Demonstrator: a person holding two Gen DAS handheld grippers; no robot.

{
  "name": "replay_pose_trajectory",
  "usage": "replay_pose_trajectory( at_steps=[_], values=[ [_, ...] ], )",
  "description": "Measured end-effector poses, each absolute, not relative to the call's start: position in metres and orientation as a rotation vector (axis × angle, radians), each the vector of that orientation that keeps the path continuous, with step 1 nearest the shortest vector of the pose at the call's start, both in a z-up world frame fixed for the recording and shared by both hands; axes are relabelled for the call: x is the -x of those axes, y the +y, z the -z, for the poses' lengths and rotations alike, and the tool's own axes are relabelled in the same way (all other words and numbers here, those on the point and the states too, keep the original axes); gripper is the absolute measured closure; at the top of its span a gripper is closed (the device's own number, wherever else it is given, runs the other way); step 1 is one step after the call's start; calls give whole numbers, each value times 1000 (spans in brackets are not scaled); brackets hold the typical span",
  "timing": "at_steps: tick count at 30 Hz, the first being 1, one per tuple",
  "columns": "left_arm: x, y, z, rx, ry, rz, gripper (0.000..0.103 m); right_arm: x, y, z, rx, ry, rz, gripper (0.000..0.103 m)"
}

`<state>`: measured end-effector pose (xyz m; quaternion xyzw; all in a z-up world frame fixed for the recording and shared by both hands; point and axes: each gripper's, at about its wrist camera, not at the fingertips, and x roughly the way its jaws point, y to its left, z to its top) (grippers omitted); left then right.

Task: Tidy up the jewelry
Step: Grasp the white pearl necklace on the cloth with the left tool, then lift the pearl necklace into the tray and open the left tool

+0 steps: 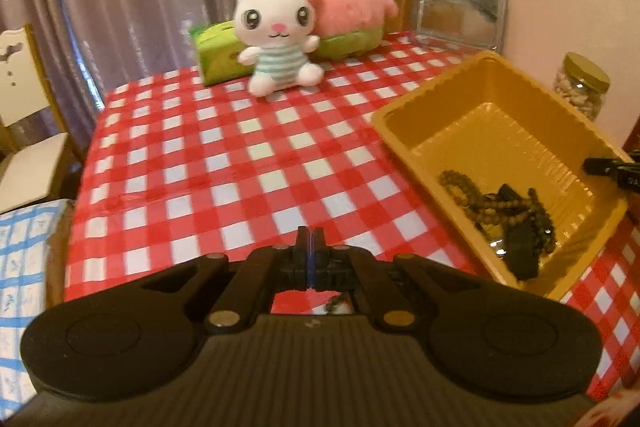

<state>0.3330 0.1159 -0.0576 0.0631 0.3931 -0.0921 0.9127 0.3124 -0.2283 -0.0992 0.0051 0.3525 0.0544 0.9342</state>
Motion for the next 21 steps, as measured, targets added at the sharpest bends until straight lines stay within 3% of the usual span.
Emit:
replay_pose_trajectory(
  at_steps=[6, 19, 21],
  values=[
    [-337, 97, 82, -172, 870, 267, 85, -312, -228, 99, -10, 718, -112, 98],
    [-367, 65, 139, -331, 970, 362, 85, -313, -227, 99, -8, 721, -112, 98],
    [-369, 65, 142, -344, 975, 377, 89, -313, -227, 100, -10, 722, -110, 98]
  ],
)
